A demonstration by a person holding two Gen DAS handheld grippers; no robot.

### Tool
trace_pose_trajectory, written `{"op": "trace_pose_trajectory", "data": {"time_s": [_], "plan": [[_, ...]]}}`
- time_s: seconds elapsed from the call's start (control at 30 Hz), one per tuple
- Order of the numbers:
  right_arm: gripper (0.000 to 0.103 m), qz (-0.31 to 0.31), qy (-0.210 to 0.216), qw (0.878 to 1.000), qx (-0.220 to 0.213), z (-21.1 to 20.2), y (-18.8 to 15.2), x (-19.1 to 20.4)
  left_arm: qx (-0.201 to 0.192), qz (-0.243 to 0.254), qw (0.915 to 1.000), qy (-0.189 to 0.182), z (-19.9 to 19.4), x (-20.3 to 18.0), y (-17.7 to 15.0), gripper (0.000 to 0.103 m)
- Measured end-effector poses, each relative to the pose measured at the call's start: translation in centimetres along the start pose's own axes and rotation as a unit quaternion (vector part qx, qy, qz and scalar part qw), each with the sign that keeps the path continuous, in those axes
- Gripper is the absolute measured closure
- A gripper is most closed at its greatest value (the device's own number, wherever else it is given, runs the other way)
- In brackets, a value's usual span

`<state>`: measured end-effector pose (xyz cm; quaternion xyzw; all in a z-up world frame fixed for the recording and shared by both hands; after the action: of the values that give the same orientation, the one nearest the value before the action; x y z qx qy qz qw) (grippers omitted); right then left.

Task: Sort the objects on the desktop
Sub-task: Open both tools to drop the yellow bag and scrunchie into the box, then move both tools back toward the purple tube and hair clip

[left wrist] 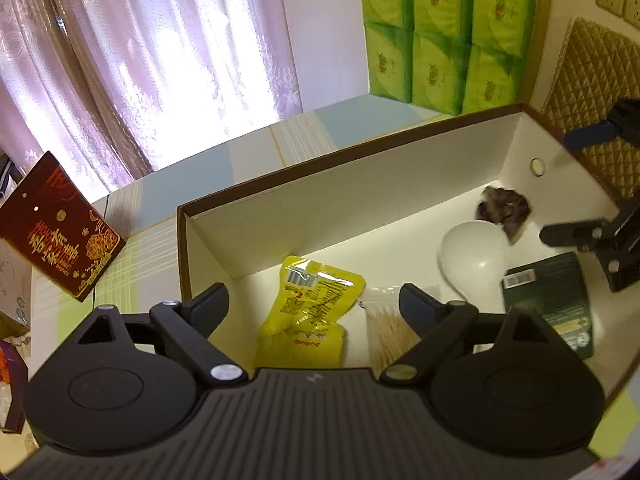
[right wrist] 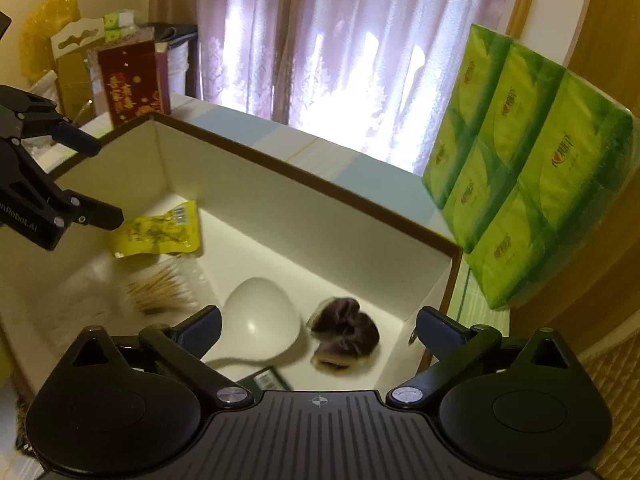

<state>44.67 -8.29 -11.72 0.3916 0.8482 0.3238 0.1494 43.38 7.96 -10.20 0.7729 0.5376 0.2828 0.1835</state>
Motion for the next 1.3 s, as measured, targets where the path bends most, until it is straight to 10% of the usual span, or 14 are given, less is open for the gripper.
{"op": "trace_pose_trajectory", "data": {"time_s": [0.77, 1.3], "plan": [[0.002, 0.103, 0.032, 0.99, -0.086, -14.8, -5.5, 1.6, -0.059, -0.056, 0.9957, -0.044, -13.9, -3.6, -6.9, 0.005], [0.002, 0.097, 0.059, 0.994, 0.0, -13.0, -14.0, 5.9, -0.004, -0.081, 0.9954, -0.051, -13.8, -7.9, -12.9, 0.005]]}}
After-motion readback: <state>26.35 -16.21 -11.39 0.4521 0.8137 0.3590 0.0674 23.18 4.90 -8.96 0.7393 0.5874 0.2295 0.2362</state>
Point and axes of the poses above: each gripper's, at about its wrist camera, not at the fingertips, and z roughly the way its jaws point, x to its left, y to its top, the point moved 7 cm from there along z, roughly the way its jaws point, and after that the axes turned 11 degrees about z, right-handed, at the moved point
